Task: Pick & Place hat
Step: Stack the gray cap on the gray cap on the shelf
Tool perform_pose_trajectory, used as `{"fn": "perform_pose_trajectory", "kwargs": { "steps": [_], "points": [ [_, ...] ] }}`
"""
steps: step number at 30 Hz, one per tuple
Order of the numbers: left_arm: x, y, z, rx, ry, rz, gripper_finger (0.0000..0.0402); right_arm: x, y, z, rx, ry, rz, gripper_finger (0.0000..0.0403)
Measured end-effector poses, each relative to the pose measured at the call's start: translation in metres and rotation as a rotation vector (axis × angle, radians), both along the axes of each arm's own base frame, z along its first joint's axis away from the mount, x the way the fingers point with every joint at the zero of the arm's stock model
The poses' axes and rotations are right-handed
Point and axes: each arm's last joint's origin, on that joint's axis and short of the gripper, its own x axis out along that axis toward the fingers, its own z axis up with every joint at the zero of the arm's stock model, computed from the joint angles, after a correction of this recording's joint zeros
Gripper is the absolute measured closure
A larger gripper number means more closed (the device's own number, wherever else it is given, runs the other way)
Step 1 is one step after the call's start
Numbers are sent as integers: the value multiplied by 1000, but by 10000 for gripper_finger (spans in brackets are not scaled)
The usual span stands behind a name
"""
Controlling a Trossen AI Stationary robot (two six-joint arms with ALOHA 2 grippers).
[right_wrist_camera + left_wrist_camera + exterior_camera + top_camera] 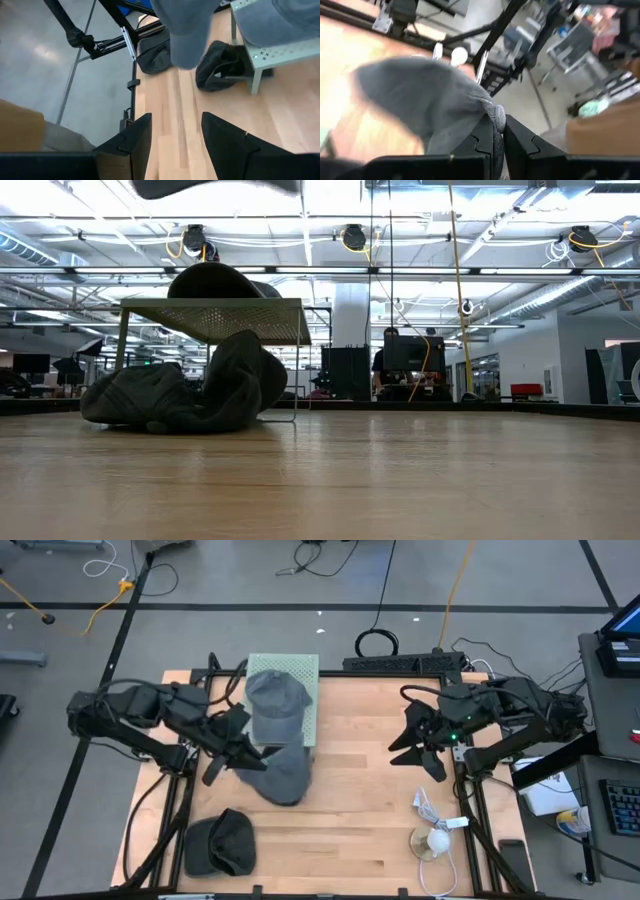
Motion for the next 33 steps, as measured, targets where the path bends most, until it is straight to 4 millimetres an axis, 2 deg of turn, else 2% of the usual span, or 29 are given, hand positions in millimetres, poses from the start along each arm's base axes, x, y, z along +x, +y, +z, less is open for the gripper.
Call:
{"fn": "perform_pose_trajectory", "kwargs": {
  "steps": [8, 24, 33],
  "points": [
    [-5, 3, 15, 170, 152, -7, 383, 3, 0, 0, -96, -41, 43, 242],
    [16, 6, 15, 705, 304, -121, 383, 3, -3, 0, -205, -62, 17, 243],
    [11, 31, 34, 863, 255, -11, 383, 3, -3, 0, -220, -66, 27, 241]
  ]
}}
